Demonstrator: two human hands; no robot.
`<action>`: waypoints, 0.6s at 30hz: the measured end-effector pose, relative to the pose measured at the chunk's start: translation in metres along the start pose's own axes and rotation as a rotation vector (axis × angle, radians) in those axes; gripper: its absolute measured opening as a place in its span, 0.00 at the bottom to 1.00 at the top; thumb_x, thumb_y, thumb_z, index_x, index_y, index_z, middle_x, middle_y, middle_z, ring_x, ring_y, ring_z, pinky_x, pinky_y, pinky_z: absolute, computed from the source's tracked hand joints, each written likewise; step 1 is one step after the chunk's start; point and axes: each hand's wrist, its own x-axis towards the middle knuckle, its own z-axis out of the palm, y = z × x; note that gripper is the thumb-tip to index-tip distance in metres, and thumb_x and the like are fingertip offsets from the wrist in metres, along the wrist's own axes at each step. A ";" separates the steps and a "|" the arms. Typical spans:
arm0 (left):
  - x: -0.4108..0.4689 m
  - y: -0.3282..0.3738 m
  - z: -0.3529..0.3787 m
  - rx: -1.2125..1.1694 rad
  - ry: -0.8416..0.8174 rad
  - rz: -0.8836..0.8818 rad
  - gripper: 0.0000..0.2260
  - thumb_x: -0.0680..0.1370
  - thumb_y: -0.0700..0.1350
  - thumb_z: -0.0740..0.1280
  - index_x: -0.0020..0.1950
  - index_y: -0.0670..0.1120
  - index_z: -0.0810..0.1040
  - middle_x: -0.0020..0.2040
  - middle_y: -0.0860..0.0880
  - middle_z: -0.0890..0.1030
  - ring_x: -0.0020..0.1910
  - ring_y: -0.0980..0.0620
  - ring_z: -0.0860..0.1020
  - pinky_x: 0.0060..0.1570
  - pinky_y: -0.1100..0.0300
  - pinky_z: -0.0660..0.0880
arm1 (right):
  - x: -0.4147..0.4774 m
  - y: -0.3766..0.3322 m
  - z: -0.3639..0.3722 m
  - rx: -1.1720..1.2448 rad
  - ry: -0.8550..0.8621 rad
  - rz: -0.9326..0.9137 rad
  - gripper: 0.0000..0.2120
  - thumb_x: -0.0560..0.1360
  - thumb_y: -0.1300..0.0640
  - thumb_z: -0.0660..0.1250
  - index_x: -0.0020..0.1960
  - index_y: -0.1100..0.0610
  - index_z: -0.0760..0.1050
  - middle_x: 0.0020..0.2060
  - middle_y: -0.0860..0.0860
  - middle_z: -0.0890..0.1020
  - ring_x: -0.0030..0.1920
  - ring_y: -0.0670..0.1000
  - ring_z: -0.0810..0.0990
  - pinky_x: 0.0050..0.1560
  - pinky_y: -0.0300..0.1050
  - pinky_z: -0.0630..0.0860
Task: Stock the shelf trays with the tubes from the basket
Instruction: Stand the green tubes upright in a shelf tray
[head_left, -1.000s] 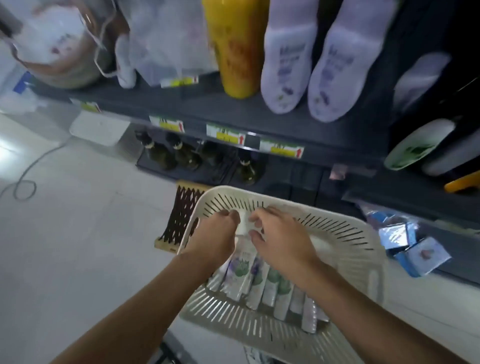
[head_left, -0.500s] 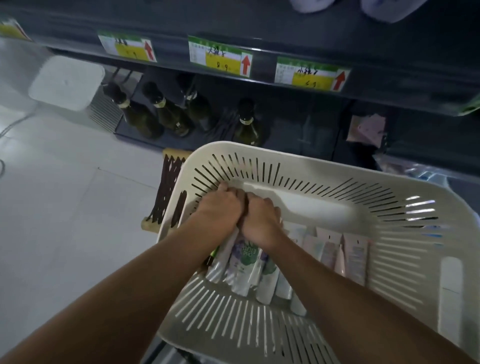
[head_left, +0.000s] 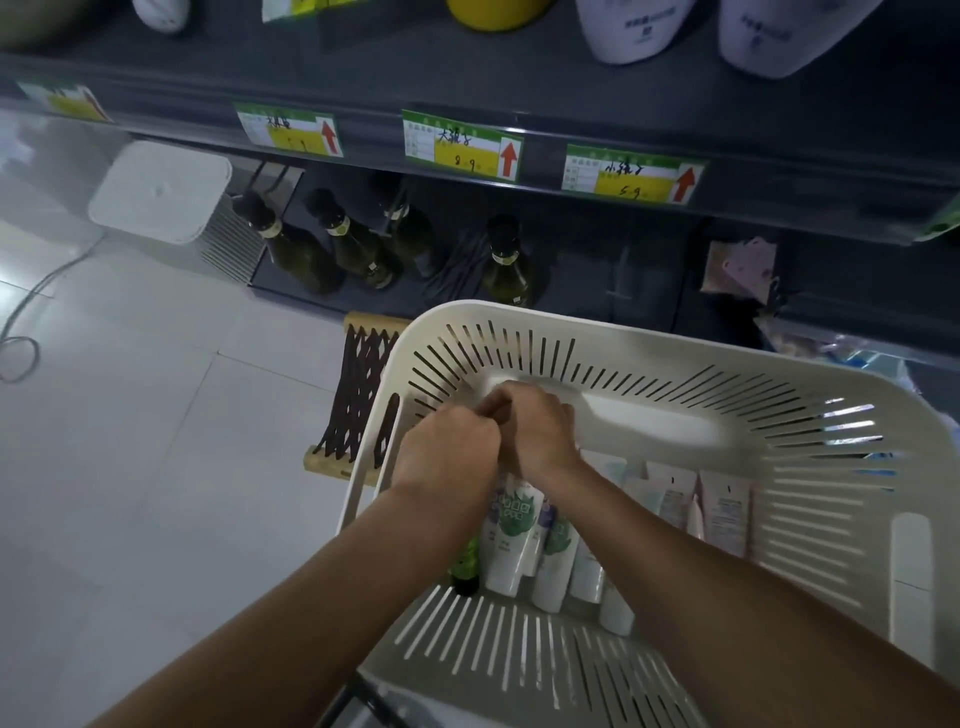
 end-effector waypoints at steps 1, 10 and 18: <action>-0.006 -0.001 -0.003 -0.006 0.018 -0.001 0.10 0.80 0.34 0.62 0.59 0.41 0.77 0.56 0.42 0.79 0.55 0.45 0.80 0.46 0.56 0.74 | -0.007 -0.002 -0.005 0.045 0.002 -0.025 0.04 0.70 0.55 0.71 0.44 0.50 0.81 0.38 0.44 0.84 0.43 0.46 0.81 0.52 0.47 0.76; -0.079 0.004 -0.059 -0.090 0.159 -0.038 0.09 0.78 0.35 0.61 0.55 0.43 0.77 0.51 0.44 0.81 0.51 0.44 0.81 0.43 0.54 0.74 | -0.091 -0.039 -0.096 -0.119 0.254 -0.320 0.03 0.75 0.53 0.69 0.45 0.47 0.82 0.39 0.39 0.82 0.41 0.38 0.79 0.45 0.36 0.77; -0.163 0.016 -0.201 -0.096 0.444 0.084 0.19 0.72 0.31 0.56 0.57 0.47 0.76 0.52 0.47 0.81 0.52 0.43 0.81 0.45 0.55 0.73 | -0.207 -0.103 -0.253 -0.321 0.574 -0.531 0.04 0.77 0.48 0.67 0.44 0.46 0.78 0.40 0.41 0.79 0.37 0.43 0.78 0.37 0.48 0.77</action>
